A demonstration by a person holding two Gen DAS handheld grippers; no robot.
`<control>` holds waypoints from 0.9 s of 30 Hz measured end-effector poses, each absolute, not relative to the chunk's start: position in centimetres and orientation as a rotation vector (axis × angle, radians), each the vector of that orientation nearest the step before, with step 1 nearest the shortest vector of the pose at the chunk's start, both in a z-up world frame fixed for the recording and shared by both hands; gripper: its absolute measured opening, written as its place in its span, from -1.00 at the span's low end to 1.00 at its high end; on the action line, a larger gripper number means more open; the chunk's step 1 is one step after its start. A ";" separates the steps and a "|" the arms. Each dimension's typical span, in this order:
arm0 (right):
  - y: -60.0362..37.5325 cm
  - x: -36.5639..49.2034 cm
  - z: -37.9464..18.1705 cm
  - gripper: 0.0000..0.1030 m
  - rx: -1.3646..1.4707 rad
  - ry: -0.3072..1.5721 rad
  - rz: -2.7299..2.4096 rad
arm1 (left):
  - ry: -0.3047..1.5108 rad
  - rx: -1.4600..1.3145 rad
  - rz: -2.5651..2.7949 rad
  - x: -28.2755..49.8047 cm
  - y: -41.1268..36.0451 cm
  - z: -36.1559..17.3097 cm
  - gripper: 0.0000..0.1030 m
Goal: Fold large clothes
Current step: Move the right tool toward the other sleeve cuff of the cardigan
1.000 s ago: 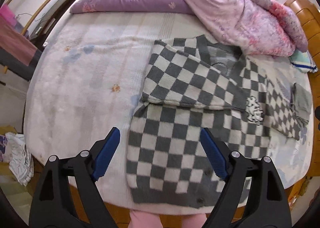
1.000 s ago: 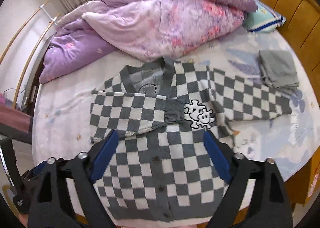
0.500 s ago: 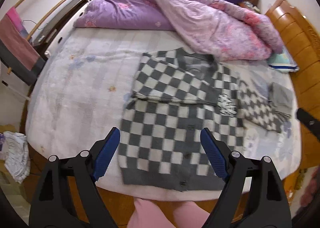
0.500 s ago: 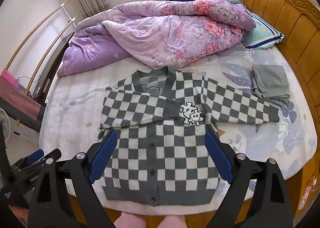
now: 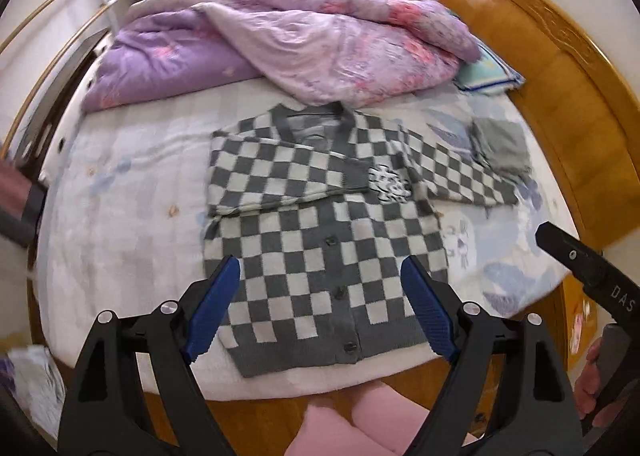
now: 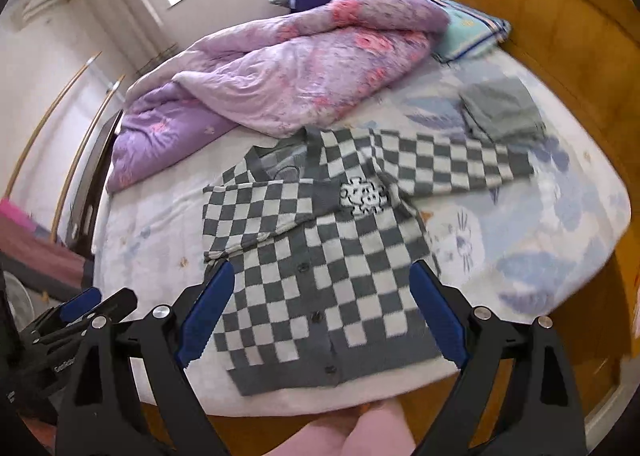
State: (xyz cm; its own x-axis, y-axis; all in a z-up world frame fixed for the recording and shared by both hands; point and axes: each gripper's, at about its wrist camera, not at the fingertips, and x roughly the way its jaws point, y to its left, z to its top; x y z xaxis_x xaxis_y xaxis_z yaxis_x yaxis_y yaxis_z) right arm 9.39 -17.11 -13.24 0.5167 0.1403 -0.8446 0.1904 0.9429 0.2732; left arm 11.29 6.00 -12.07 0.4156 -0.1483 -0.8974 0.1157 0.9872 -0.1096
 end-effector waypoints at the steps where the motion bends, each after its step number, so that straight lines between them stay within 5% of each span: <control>1: -17.4 8.7 -13.2 0.66 0.363 1.032 -0.060 | 1.130 -0.021 -0.188 11.2 5.7 -12.2 0.61; 27: -32.9 4.7 -16.3 0.70 0.661 1.004 -0.461 | 1.142 0.099 -0.385 17.3 -3.6 -15.2 0.77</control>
